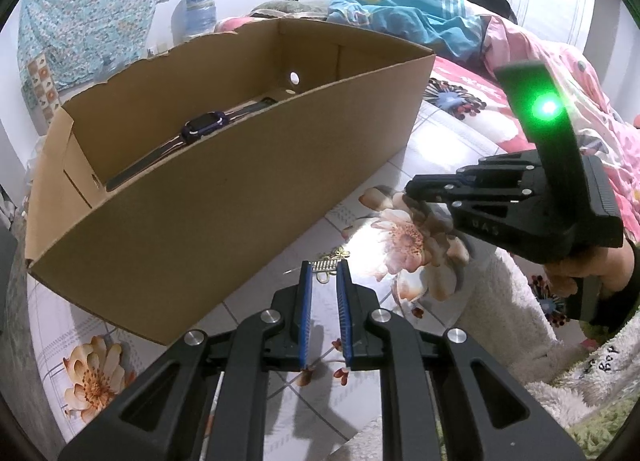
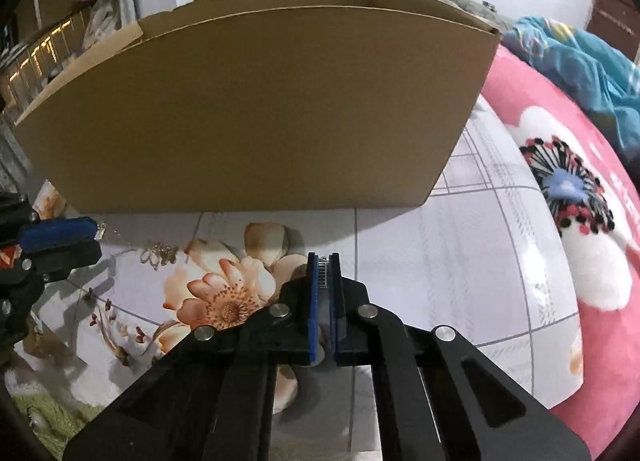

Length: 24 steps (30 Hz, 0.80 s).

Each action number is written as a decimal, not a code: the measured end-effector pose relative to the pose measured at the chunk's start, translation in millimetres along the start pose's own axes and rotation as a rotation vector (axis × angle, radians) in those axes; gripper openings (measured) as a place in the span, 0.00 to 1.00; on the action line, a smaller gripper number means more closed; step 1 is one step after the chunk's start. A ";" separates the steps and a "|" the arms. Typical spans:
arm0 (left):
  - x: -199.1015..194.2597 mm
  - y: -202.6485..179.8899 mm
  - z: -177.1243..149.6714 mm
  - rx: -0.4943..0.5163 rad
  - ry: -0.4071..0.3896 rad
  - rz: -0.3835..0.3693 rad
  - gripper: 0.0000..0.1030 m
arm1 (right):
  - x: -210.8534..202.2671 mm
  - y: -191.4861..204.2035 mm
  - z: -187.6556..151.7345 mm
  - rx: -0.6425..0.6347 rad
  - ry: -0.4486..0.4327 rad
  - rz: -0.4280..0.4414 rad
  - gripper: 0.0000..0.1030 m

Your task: Organize jewelry

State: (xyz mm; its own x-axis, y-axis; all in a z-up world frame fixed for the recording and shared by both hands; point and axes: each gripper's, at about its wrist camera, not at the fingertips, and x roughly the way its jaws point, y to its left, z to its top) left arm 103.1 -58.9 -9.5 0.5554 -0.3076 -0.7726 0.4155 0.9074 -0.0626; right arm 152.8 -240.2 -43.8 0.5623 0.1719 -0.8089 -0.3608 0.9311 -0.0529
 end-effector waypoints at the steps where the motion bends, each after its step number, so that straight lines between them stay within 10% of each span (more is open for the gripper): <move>1: 0.3 -0.2 0.2 0.000 -0.001 -0.001 0.12 | -0.5 0.0 0.1 0.000 0.000 0.001 0.03; 19: -5.6 -4.4 2.1 0.014 -0.020 -0.001 0.12 | -27.4 -23.0 -5.8 0.067 -0.039 0.072 0.00; 24: -8.2 -6.2 0.0 0.017 -0.025 -0.001 0.12 | -16.4 -12.3 -1.0 -0.009 -0.019 0.072 0.20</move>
State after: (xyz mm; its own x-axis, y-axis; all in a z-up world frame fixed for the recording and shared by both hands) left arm 96.0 -62.0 -2.8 0.5722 -0.3160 -0.7568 0.4286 0.9020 -0.0525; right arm 147.3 -254.8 -30.5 0.5489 0.2447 -0.7992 -0.4075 0.9132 -0.0002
